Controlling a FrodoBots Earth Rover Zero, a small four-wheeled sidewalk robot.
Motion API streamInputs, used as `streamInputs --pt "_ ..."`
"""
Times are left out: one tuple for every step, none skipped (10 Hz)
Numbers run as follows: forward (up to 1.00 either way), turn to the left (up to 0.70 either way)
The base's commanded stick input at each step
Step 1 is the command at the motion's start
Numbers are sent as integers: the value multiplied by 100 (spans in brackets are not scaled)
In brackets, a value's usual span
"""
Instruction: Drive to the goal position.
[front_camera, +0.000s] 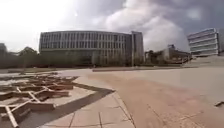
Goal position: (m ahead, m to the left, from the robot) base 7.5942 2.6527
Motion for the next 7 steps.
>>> streamInputs --pt "100 3" --pt "100 3" --pt "100 6" --pt "100 16" --pt "100 40" --pt "100 39" --pt "100 34"
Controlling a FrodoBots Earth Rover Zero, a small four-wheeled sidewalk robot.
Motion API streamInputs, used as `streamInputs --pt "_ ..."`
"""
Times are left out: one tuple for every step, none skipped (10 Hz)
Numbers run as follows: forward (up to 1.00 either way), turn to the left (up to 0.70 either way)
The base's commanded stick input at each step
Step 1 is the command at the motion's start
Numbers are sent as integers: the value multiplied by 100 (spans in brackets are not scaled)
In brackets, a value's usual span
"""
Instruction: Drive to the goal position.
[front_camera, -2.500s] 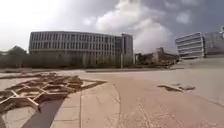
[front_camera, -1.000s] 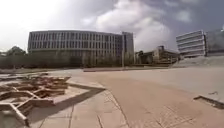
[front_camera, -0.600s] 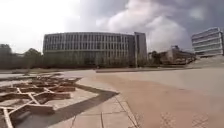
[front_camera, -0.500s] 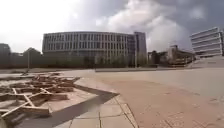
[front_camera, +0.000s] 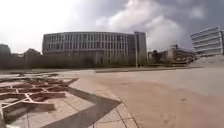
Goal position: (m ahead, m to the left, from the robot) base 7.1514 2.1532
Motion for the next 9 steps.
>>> streamInputs --pt "100 30" --pt "100 2" --pt "100 0" --pt "100 2" --pt "100 3" --pt "100 4" --pt "100 6" --pt "100 9" --pt "100 40"
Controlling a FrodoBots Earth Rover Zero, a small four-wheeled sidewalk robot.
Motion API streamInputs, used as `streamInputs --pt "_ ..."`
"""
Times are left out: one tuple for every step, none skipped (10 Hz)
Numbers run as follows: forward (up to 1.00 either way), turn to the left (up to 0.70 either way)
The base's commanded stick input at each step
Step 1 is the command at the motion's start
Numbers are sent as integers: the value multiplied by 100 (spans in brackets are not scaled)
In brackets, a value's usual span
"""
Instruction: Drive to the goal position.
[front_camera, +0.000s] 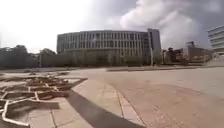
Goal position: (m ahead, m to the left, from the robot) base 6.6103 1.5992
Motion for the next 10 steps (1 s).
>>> streamInputs --pt "100 31" --pt "100 9" --pt "100 2" --pt "100 0" --pt "100 0" --pt "100 2" --pt "100 9" --pt "100 26" --pt "100 36" --pt "100 10"
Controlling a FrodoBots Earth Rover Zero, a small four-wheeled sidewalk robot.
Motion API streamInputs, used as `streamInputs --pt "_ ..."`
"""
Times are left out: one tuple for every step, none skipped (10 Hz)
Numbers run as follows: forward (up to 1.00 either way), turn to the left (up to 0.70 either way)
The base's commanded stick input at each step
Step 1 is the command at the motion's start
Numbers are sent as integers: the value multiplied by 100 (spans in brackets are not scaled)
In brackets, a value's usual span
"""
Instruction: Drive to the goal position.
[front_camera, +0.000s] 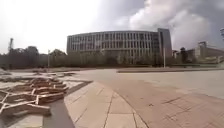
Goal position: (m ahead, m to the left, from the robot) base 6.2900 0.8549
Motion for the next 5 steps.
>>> streamInputs --pt "100 0" --pt "100 0" --pt "100 0" --pt "100 0" --pt "100 0"
